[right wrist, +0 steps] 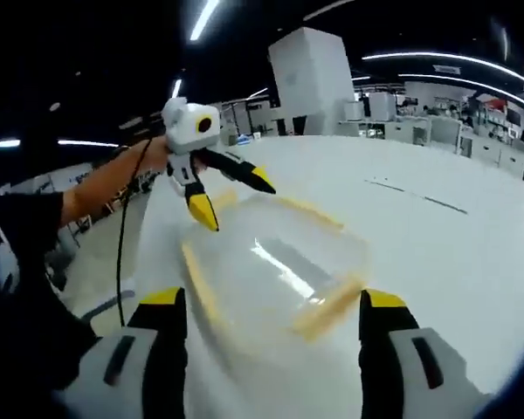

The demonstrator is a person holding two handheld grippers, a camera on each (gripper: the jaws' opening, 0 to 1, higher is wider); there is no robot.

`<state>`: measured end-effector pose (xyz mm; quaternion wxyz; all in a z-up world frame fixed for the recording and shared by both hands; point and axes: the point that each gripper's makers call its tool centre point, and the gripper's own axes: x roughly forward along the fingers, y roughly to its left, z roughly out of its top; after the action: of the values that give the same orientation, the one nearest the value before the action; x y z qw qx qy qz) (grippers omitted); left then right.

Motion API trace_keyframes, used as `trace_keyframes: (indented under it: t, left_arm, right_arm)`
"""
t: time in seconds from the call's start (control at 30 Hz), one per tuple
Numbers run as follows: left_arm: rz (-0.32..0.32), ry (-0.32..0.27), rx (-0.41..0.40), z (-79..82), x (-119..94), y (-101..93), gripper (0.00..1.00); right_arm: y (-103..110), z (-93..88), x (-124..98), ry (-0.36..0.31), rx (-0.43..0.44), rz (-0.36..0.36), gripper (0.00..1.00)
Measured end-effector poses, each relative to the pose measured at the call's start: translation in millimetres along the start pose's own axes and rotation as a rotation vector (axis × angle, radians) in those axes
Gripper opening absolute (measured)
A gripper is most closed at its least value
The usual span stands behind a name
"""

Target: Snap each plastic latch of the storage box into its locked position after aligning the lid with the box until every specified latch is closed and the lid sits flush.

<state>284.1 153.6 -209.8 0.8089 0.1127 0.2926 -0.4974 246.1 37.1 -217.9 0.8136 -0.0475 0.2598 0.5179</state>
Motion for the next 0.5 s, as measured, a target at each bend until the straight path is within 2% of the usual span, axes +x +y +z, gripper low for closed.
trace_keyframes:
  t: [0.07,0.17,0.2,0.3,0.37,0.43,0.5]
  left_arm:
    - [0.004,0.001,-0.021,-0.7,1,1.5,0.69]
    - [-0.011,-0.012,-0.090,-1.8,5,-0.3,0.68]
    - [-0.007,-0.020,-0.108,-1.8,7,1.4,0.68]
    - [-0.014,-0.056,-0.122,-3.4,10,-4.2,0.67]
    - [-0.027,-0.096,-0.130,-4.1,11,-5.5,0.67]
    - [-0.031,-0.112,-0.139,-3.4,9,1.6,0.67]
    - [-0.033,-0.127,-0.151,-3.4,10,2.1,0.67]
  right_arm:
    - [6,-7.6,4,0.036,-0.029,-0.025,0.90]
    - [15,-10.6,12,0.043,-0.079,-0.044,1.00]
    - [11,-11.4,14,0.048,-0.086,-0.087,1.00]
    - [11,-11.0,16,0.018,-0.098,-0.129,1.00]
    - [10,-7.5,19,-0.030,-0.069,-0.167,1.00]
    - [11,-4.8,22,-0.073,-0.053,-0.197,0.98]
    - [11,-8.3,25,-0.055,-0.095,-0.206,0.97]
